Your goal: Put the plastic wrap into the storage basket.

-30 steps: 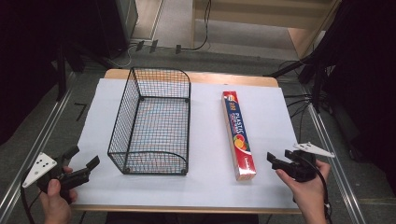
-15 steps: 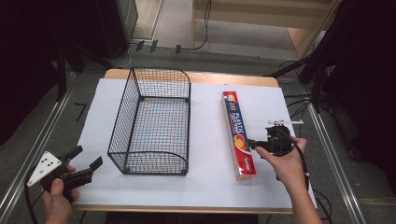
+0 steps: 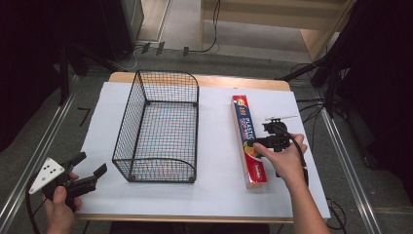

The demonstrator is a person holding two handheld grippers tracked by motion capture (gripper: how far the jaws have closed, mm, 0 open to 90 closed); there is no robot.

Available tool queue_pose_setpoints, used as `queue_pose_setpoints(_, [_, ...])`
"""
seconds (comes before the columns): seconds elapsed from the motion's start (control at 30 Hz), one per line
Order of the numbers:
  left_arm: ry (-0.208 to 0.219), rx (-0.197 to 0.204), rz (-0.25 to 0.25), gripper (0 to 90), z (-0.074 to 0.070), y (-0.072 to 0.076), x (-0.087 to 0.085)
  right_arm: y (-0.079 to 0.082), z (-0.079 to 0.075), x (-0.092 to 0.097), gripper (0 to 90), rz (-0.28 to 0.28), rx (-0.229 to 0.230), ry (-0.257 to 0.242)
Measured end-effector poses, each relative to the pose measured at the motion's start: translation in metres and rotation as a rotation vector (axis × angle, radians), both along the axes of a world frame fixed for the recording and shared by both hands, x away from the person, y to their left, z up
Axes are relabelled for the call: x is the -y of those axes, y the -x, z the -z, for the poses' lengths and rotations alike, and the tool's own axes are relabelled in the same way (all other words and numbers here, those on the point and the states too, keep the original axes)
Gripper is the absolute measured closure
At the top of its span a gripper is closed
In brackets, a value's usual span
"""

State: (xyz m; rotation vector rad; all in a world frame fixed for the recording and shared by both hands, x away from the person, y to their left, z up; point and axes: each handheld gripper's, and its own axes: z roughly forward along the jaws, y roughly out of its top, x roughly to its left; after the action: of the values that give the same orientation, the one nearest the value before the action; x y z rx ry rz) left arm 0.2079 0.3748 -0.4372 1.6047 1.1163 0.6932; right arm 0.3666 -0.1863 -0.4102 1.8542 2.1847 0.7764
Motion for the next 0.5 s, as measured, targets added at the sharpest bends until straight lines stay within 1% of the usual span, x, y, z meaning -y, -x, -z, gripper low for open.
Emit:
queue_pose_setpoints(0.07, [-0.001, 0.0, -0.001, 13.1, 0.0, 0.0, 0.0, -0.002, -0.001, -0.002, 22.5, 0.006, -0.017, -0.011])
queue_pose_setpoints(0.2, [0.0, 0.0, -0.005, 13.1, 0.0, -0.001, -0.001, -0.008, -0.004, -0.007, 22.6, 0.0, -0.025, 0.016])
queue_pose_setpoints(0.27, [0.0, 0.0, -0.006, 13.1, 0.0, -0.001, -0.001, -0.01, -0.003, -0.01, 22.7, 0.003, -0.034, 0.018])
queue_pose_setpoints(0.33, [0.0, 0.0, -0.006, 13.1, 0.0, -0.001, -0.001, -0.013, -0.002, -0.012, 23.8, -0.002, -0.045, 0.035])
queue_pose_setpoints(0.37, [-0.001, 0.0, -0.005, 13.1, 0.0, -0.001, -0.001, -0.014, -0.001, -0.013, 23.9, -0.002, -0.048, 0.036])
queue_pose_setpoints(0.47, [-0.001, 0.0, -0.005, 13.1, 0.0, -0.001, -0.001, -0.018, 0.002, -0.018, 23.2, -0.006, -0.069, 0.055])
queue_pose_setpoints(0.5, [-0.003, -0.002, -0.007, 13.1, 0.0, -0.001, -0.001, -0.019, 0.002, -0.019, 23.1, -0.005, -0.071, 0.051])
